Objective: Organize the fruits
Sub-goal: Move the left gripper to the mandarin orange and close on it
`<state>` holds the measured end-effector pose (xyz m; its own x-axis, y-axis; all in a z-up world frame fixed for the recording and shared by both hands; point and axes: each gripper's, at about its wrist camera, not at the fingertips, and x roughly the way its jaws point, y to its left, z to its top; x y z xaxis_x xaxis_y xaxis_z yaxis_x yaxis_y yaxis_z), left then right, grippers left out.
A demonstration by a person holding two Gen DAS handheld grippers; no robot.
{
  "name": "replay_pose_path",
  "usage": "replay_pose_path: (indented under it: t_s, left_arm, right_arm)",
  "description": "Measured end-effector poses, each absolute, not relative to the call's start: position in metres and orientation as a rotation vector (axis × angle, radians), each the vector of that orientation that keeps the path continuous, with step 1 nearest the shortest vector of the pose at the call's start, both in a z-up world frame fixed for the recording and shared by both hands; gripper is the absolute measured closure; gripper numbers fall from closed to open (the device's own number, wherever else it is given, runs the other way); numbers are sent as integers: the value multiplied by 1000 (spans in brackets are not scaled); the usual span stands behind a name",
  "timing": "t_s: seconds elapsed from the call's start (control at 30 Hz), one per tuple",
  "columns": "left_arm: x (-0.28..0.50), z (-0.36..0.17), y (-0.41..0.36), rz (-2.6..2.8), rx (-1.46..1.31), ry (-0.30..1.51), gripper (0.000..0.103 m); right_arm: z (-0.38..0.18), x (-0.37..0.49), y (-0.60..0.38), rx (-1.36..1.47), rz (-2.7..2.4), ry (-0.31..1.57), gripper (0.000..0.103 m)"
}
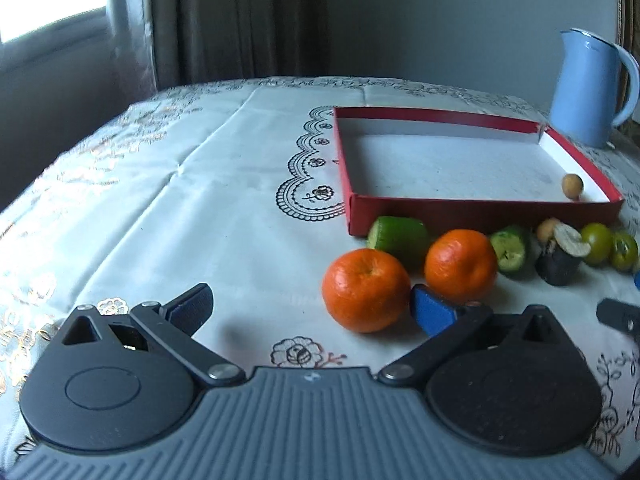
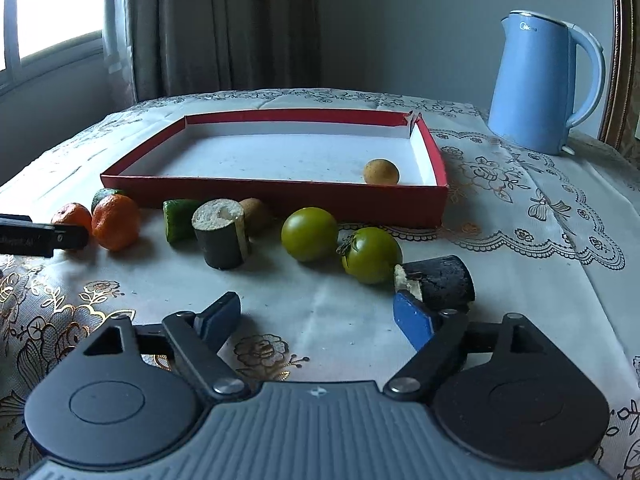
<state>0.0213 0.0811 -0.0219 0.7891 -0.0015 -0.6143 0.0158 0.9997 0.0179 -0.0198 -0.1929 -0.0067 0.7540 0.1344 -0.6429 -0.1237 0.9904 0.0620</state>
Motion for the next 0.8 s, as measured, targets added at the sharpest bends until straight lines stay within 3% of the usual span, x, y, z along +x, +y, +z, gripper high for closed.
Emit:
replay_pose_path:
  t_s: [0.3,0.53,0.8]
  left_arm:
    - [32,-28,79,2,32,647,0]
    - [30,-27,79,-34,11,645,13]
    - [28,-25,79,-34,-10,650,16]
  right_arm:
    - [-8,-18,-193,12,122,710,13]
    - [-8,-18,-193,13,118,711,11]
    - [-8,-18,-193,12,118,712,11]
